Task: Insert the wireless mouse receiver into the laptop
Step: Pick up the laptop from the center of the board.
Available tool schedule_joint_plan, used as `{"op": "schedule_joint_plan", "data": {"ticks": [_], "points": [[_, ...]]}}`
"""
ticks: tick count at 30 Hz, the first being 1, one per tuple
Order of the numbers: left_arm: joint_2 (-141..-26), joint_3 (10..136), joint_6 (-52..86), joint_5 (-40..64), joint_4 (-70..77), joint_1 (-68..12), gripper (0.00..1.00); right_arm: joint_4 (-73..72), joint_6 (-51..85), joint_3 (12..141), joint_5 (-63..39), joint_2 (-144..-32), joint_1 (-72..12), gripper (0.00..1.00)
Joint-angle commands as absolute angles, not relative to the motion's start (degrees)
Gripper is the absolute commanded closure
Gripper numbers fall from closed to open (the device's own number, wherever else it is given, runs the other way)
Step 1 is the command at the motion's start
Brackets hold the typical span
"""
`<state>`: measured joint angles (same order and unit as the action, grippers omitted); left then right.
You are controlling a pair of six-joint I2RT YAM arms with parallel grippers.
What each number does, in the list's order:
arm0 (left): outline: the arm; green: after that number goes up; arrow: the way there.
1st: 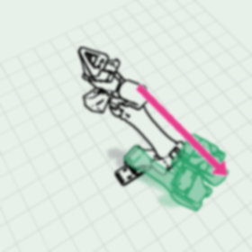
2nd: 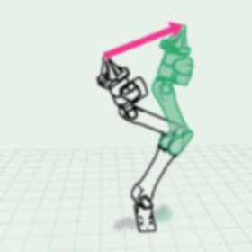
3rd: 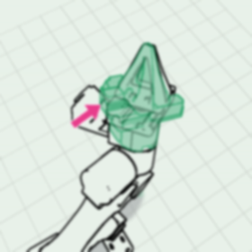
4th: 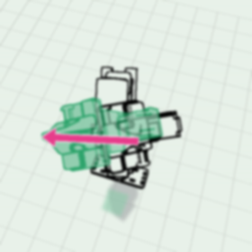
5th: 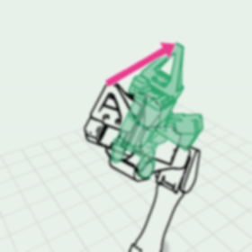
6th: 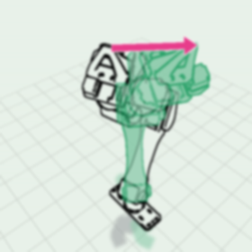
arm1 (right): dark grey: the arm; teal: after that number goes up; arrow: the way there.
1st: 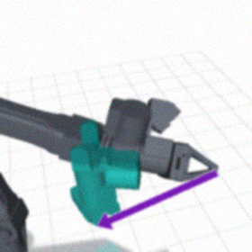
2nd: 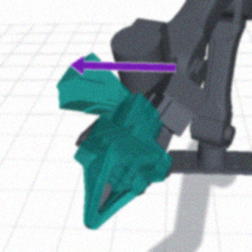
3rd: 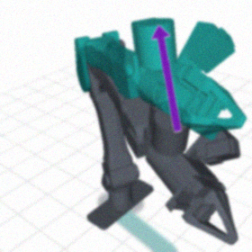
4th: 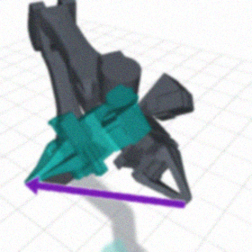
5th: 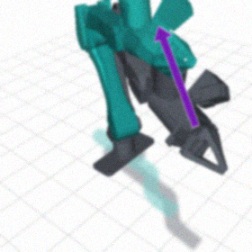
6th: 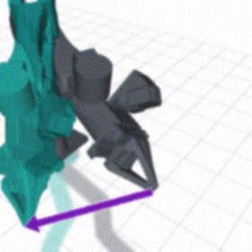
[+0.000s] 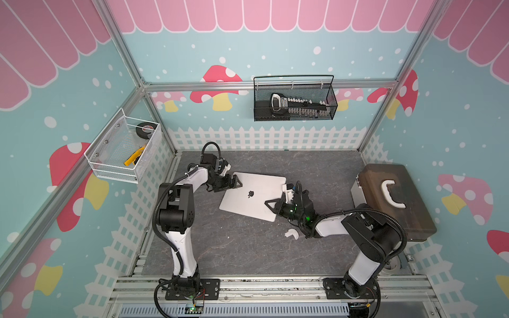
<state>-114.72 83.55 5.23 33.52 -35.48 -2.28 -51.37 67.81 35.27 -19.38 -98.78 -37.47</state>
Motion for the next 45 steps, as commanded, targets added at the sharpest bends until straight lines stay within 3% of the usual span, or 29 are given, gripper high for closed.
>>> {"op": "schedule_joint_plan", "data": {"ticks": [1,4,9,14,24,32,45], "points": [[-109.91,82.53,14.71,34.25,-27.16,-1.52,0.01,-52.50,64.34,36.39,-18.76,-96.40,-36.84,0.93],[-106.37,79.78,18.31,31.79,-24.17,-1.45,0.01,-52.47,64.73,35.87,-18.32,-96.05,-36.32,1.00],[-101.11,75.03,25.97,28.55,-21.15,-0.87,0.06,-52.52,65.70,34.84,-17.75,-95.42,-35.20,1.00],[-89.25,62.26,41.11,24.11,-10.75,-2.35,0.10,-51.79,70.50,34.84,-14.56,-94.32,-33.96,1.00],[-67.31,37.90,74.50,5.75,6.31,-14.49,0.20,-48.69,80.63,43.58,-8.66,-97.88,-34.04,1.00],[-73.01,27.00,85.89,-2.82,32.90,-25.96,0.25,-53.09,89.17,47.83,-9.56,-105.10,-34.17,1.00],[-82.06,24.65,90.63,-6.03,44.89,-31.15,0.31,-53.39,88.32,48.69,-11.66,-104.43,-34.45,1.00]]}}
